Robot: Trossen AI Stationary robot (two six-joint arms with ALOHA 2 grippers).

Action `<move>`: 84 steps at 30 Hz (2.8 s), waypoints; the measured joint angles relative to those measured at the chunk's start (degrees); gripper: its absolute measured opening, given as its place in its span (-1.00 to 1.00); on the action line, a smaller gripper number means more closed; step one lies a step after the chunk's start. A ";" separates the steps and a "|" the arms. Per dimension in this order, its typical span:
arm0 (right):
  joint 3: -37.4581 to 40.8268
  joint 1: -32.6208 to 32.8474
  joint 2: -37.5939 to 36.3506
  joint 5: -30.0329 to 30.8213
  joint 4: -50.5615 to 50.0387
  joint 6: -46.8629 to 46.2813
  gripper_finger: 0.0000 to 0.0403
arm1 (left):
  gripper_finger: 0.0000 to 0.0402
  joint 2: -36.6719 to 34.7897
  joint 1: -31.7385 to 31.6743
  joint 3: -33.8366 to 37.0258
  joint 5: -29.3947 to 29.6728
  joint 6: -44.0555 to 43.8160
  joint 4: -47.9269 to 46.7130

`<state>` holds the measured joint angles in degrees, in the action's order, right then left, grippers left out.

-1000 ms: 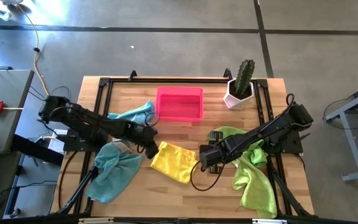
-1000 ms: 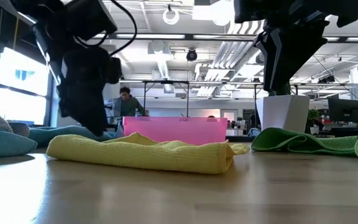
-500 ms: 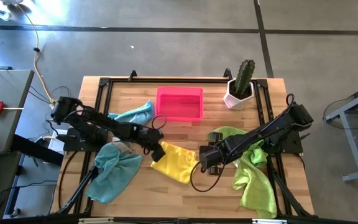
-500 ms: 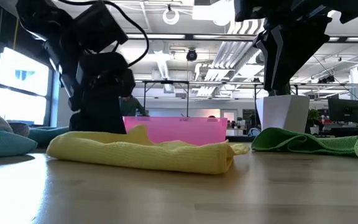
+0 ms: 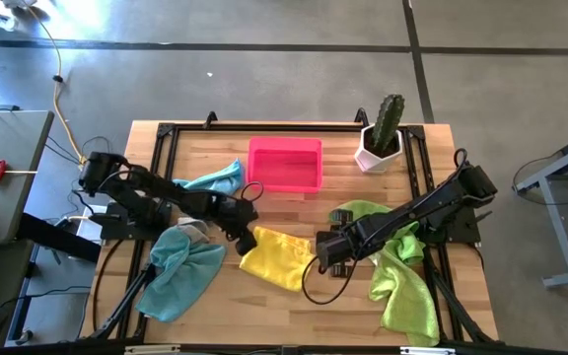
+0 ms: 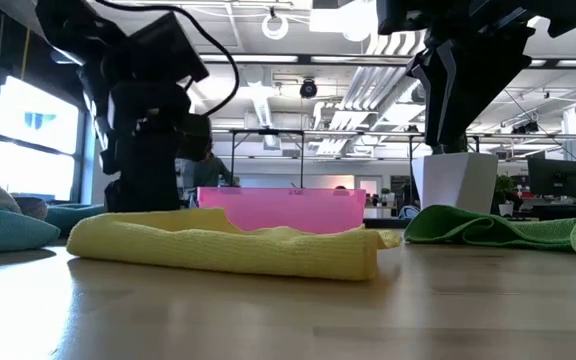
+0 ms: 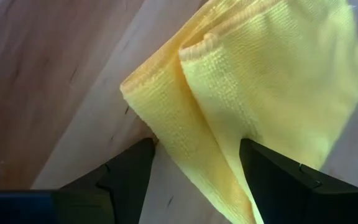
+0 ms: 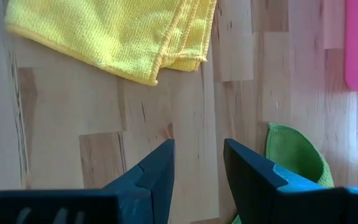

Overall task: Fold microfiber towels
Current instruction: Put the folded yellow microfiber cloth into the pink bin

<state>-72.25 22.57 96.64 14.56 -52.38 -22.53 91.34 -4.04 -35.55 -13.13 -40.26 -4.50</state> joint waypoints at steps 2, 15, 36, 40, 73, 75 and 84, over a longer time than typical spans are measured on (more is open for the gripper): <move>0.00 0.00 0.00 -0.25 0.10 -0.22 -0.34 | 0.17 0.12 -0.68 0.22 -4.37 0.42 1.22; 0.00 0.00 0.01 -1.52 0.76 -0.80 -0.34 | 0.17 0.19 -5.37 0.32 -12.55 4.70 -1.73; 0.00 0.00 0.02 -1.67 1.28 0.52 -0.34 | 0.17 0.47 0.38 0.46 -4.59 -2.81 8.30; 0.00 0.00 0.02 -1.67 1.95 0.99 -0.34 | 0.16 0.38 2.93 0.40 1.82 -5.05 8.25; 0.00 1.98 0.04 -1.24 0.20 -1.01 -0.34 | -0.98 4.45 0.18 -17.99 -1.41 17.30 -10.19; 0.00 2.04 0.04 -1.08 -0.07 -1.12 -0.34 | -0.99 4.45 -0.90 -22.00 1.90 24.10 -15.64; 0.00 2.21 0.04 -1.04 -0.46 -2.09 -0.34 | -0.99 4.32 -6.12 -33.37 15.40 55.10 -21.41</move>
<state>-72.25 24.77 96.68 13.52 -52.84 -24.62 95.66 -10.15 -68.92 2.28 14.84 -25.91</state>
